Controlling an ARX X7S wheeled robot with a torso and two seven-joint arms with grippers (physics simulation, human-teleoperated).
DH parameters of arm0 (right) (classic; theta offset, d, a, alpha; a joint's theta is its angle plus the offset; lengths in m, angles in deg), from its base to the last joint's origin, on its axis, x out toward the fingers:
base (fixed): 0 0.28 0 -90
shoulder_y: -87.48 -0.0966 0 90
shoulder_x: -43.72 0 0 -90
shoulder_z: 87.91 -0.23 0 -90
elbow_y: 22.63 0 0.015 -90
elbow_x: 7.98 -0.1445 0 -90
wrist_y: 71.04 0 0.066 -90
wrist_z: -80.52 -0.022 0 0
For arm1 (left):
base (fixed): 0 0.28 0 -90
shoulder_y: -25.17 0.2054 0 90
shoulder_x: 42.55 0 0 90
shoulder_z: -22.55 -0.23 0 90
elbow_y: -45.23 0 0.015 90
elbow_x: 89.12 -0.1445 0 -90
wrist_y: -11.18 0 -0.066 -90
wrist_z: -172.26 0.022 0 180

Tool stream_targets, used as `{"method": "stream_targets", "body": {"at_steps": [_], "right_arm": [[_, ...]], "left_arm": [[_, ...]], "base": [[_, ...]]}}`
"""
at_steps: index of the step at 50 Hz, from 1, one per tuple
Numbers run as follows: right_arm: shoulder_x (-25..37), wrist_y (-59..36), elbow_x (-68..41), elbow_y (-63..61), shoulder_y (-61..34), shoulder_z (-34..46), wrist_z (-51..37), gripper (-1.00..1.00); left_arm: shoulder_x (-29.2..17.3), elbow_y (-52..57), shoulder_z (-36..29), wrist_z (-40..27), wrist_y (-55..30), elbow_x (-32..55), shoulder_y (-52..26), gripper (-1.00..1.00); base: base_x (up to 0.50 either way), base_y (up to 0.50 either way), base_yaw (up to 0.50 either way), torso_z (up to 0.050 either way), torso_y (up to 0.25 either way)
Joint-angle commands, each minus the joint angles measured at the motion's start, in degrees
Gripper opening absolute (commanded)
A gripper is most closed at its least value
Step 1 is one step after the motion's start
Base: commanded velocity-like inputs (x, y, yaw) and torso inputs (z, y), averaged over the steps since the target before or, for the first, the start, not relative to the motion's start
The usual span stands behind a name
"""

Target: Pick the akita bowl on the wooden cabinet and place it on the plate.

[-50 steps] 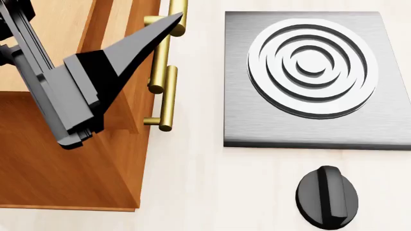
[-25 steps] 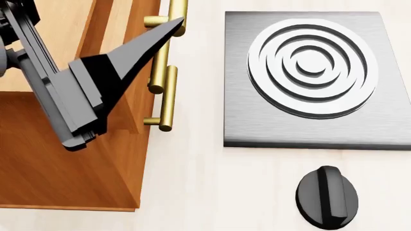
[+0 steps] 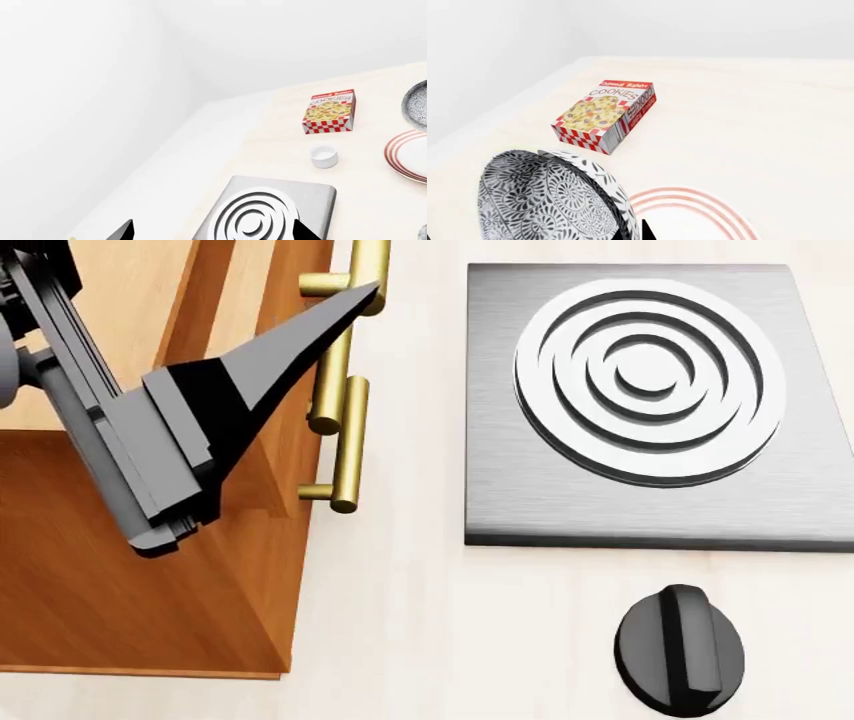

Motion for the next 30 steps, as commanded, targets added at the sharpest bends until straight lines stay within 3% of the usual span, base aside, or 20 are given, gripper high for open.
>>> {"method": "stream_targets", "body": {"at_steps": [1, 30], "right_arm": [[-0.2, 1.7, 1.9, 1.9, 0.2, 0.9, 1.0, -1.00], [-0.3, 1.9, 2.6, 6.3, -1.5, 2.9, 0.8, -1.00]], "left_arm": [[-0.2, 0.1, -0.2, -0.1, 0.1, 0.1, 0.2, 1.00], [-0.9, 0.2, -0.1, -0.4, 0.4, 0.6, 0.3, 1.00]], "base": [[0.00, 0.00, 0.00, 0.000, 0.000], [0.00, 0.00, 0.00, 0.000, 0.000]]}}
